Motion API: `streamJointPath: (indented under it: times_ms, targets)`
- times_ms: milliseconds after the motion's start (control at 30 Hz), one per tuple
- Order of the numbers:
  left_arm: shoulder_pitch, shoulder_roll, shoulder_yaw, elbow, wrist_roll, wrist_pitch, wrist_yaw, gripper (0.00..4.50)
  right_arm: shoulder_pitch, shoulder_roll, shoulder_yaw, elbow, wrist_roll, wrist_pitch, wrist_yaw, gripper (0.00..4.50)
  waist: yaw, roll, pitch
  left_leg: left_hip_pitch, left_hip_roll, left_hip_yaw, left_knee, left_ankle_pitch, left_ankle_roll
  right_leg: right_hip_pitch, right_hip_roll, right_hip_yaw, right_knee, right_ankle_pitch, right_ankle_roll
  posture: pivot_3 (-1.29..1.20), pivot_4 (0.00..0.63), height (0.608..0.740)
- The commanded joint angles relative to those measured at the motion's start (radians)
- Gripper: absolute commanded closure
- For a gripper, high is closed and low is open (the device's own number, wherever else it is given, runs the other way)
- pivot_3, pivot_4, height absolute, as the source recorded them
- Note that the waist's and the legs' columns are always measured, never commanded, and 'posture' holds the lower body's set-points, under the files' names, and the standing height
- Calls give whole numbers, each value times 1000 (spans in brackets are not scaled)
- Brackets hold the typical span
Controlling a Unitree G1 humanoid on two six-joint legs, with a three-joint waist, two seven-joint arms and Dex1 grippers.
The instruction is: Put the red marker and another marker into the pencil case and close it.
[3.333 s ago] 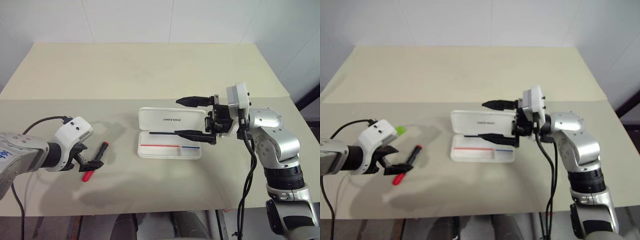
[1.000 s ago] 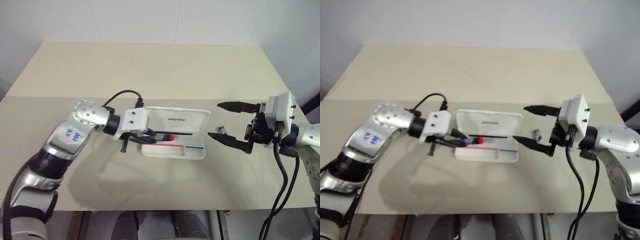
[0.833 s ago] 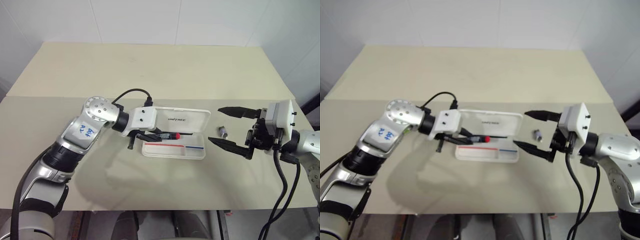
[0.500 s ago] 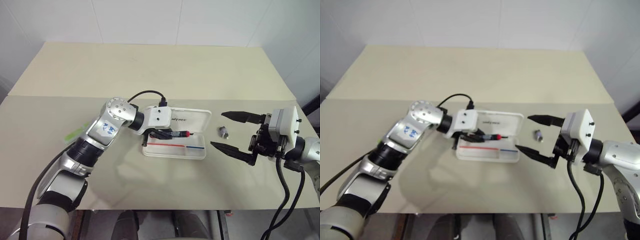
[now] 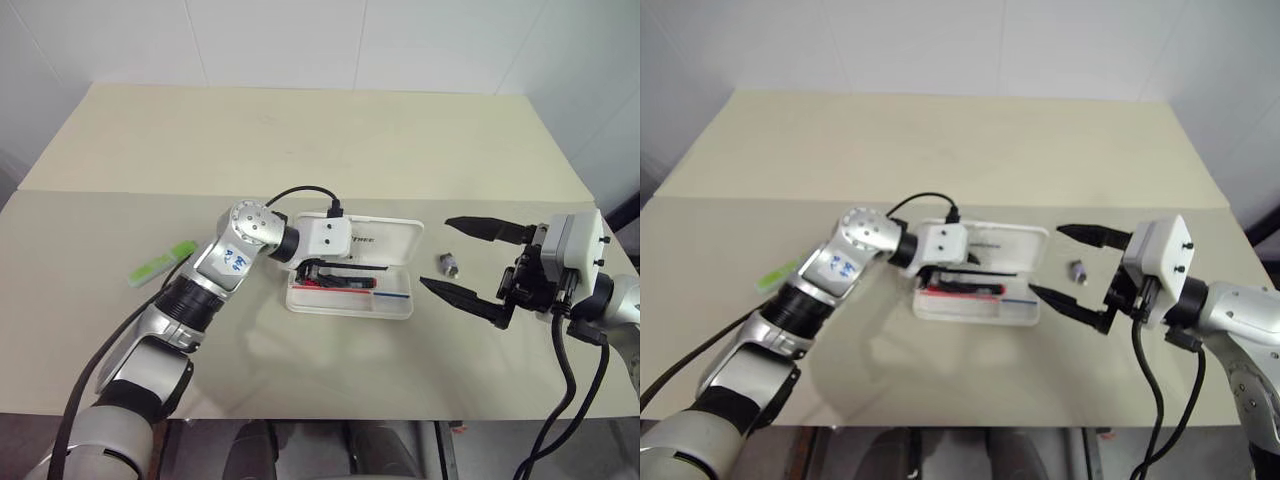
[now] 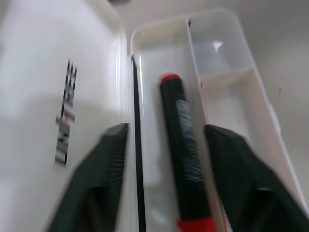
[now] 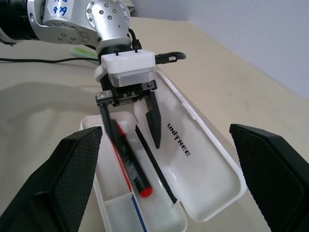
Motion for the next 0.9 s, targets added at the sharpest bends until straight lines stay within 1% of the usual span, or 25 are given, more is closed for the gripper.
streamJointPath:
  times_ms: [33, 67, 100, 300, 433, 567, 667, 800, 900]
  targets:
    - [-27, -10, 42, -75, -45, 15, -23, 396, -24, 8, 13, -12, 12, -13, -6, 0, -1, 0, 0, 0, 0, 0, 0, 0, 0, 0, 0, 0, 0, 0, 0, 0, 150, 740]
    - [-24, -9, 49, -94, -58, 24, -32, 87, -30, 10, 21, -9, 12, -15, -5, 0, -1, 0, 0, 0, 0, 0, 0, 0, 0, 0, 0, 0, 0, 0, 0, 0, 150, 740]
    - [-20, -6, 57, -118, -74, 29, -43, 21, -38, 13, 30, -3, 11, -17, -3, 0, 0, 0, 0, 0, 0, 0, 0, 0, 0, 0, 0, 0, 0, 0, 0, 0, 150, 740]
    - [15, 61, 122, -282, -178, 120, -107, 21, -122, 33, 107, 65, -3, -41, 33, 0, -5, 0, 0, 0, 0, 0, 0, 0, 0, 0, 0, 0, 0, 0, 0, 0, 150, 740]
    - [48, 145, 170, -361, -206, 182, -106, 21, -186, 52, 154, 114, -11, -59, 60, 0, -12, 0, 0, 1, 0, 0, 0, 0, 0, 0, 0, 0, 1, 0, 0, 0, 150, 740]
    - [102, 285, 299, -444, -285, 303, -109, 21, -279, 95, 208, 167, 0, -73, 97, 0, -17, 0, 0, 1, 1, 0, 0, 0, 1, 0, 0, 0, 2, 0, 0, 0, 150, 740]
    - [135, 370, 382, -468, -335, 369, -99, 21, -327, 112, 238, 193, -8, -81, 126, 0, -15, 0, 0, 1, 1, -1, 0, 0, 1, 0, 0, -1, 2, 0, 0, 0, 150, 740]
    - [187, 535, 507, -486, -402, 474, -117, 21, -406, 147, 285, 241, -21, -98, 165, 0, -14, 0, 0, 0, 1, 0, 0, 0, 1, 0, -1, -1, 1, 0, 0, 0, 150, 740]
    - [217, 653, 531, -457, -398, 507, -134, 21, -448, 171, 304, 262, -20, -104, 188, 0, -15, 0, 0, 0, 1, 0, 0, 0, 1, -1, 0, -2, 1, 0, -1, 0, 150, 740]
